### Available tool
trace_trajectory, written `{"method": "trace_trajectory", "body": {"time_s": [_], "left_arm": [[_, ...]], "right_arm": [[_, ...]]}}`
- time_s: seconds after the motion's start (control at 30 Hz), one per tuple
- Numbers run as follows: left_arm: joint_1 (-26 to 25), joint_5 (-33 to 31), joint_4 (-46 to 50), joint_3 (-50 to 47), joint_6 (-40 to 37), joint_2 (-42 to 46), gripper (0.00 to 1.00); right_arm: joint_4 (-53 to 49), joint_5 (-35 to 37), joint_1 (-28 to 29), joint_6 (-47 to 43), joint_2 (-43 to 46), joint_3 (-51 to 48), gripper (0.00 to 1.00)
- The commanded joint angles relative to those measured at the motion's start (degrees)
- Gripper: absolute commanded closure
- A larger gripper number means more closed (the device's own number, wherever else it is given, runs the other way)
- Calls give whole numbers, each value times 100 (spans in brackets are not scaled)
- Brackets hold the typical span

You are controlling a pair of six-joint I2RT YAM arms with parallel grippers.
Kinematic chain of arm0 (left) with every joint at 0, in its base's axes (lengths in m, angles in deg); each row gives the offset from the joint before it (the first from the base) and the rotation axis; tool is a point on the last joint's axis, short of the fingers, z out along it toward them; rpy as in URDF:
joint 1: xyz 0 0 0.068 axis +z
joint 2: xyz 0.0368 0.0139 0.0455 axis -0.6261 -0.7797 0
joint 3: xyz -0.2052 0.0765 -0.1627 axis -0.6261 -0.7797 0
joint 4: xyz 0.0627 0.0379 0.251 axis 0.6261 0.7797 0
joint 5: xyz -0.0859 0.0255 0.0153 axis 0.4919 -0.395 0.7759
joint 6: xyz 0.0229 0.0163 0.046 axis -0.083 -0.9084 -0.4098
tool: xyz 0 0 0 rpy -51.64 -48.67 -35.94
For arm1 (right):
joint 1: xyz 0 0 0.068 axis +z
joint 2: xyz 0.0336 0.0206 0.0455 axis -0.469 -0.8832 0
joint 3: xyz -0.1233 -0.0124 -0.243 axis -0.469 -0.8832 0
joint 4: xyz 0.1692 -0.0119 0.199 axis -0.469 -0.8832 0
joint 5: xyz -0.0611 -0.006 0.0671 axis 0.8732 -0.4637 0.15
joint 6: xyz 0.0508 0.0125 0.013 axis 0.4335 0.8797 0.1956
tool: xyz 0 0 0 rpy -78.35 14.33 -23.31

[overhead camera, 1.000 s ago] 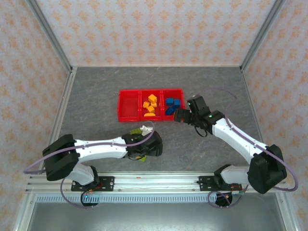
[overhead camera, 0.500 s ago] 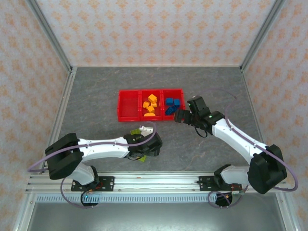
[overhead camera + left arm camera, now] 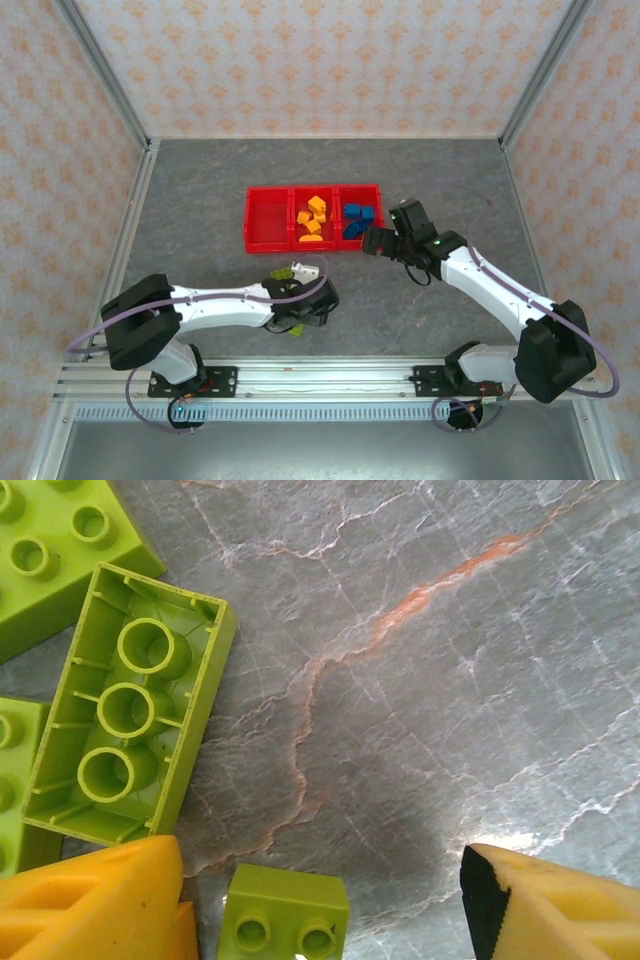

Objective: Sort the legos into containers by color
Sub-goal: Pick up the lego from the middle-left of the table.

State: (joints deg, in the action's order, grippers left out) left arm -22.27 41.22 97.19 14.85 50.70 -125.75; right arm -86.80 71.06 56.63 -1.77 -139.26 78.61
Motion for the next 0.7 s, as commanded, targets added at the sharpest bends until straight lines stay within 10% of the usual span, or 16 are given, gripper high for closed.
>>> {"method": "trace_trajectory", "body": {"time_s": [0.0,0.67], "left_arm": [[-18,-251,833,197,-239,-197,28],[-497,-505,1680,1190,-987,-1125,38]], "right_arm": [[-5,219,-28,4,53,-86,0],[-24,309,-25,-33,0,-113,0]]}}
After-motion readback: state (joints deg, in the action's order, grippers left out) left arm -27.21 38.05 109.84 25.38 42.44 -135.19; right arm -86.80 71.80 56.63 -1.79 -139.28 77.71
